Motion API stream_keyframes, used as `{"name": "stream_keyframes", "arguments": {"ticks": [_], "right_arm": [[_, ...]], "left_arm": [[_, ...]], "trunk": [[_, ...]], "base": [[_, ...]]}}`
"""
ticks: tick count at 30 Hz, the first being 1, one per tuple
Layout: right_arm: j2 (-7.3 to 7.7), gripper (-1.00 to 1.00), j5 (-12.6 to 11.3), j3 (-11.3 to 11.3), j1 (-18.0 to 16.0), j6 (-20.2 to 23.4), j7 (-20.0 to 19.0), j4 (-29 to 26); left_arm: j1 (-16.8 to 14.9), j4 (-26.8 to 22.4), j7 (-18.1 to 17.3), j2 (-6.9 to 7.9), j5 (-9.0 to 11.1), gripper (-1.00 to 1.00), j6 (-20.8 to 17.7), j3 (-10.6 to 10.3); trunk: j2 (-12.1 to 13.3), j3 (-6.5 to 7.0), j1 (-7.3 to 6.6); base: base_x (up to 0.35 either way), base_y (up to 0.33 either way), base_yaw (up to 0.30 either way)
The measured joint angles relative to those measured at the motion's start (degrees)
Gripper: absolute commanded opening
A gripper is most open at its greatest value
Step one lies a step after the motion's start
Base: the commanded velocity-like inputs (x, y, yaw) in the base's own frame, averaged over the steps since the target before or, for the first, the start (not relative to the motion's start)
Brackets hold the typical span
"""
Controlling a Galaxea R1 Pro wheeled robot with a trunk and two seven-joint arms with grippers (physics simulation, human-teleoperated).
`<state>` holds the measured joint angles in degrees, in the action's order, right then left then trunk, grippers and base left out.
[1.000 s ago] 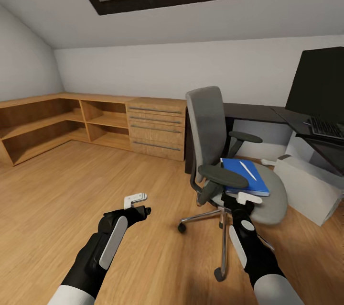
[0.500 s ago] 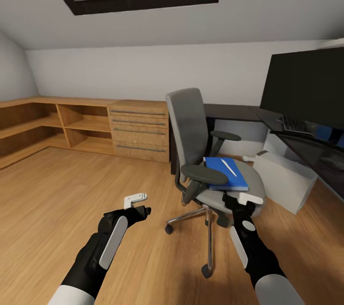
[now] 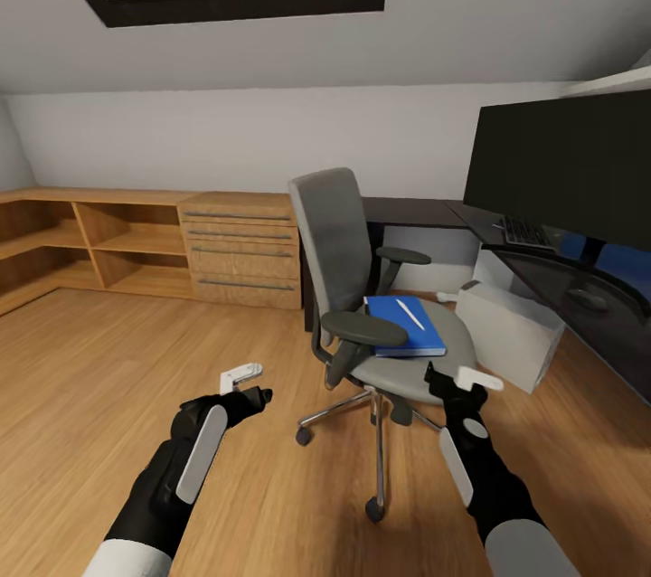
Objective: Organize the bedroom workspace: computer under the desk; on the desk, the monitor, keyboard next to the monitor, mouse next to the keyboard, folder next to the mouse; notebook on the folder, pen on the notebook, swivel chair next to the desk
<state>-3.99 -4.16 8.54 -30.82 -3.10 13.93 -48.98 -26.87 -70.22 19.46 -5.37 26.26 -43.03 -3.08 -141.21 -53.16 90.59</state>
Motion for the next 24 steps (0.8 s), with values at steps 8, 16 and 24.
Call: {"name": "stream_keyframes", "arguments": {"ticks": [8,16,24], "right_arm": [[5.33,1.0,-17.8,2.88,-0.01,0.29,-0.15,-0.04],[12.04,1.0,-34.81,3.26,-0.29,0.35,0.07,0.51],[14.87,1.0,-46.06,3.32,-5.28,0.2,-0.51,13.57]], "left_arm": [[0.0,-0.2,0.04,0.05,0.14,1.0,0.1,4.71],[-0.01,-0.28,0.02,0.05,0.2,1.0,0.1,8.19],[0.0,-0.29,-0.02,0.05,0.2,1.0,0.23,8.35]], "trunk": [[0.0,0.0,0.0],[0.0,0.0,0.0],[0.0,0.0,0.0]], "base": [[0.0,0.0,-0.002],[0.0,0.0,0.0],[0.0,0.0,0.0]]}}
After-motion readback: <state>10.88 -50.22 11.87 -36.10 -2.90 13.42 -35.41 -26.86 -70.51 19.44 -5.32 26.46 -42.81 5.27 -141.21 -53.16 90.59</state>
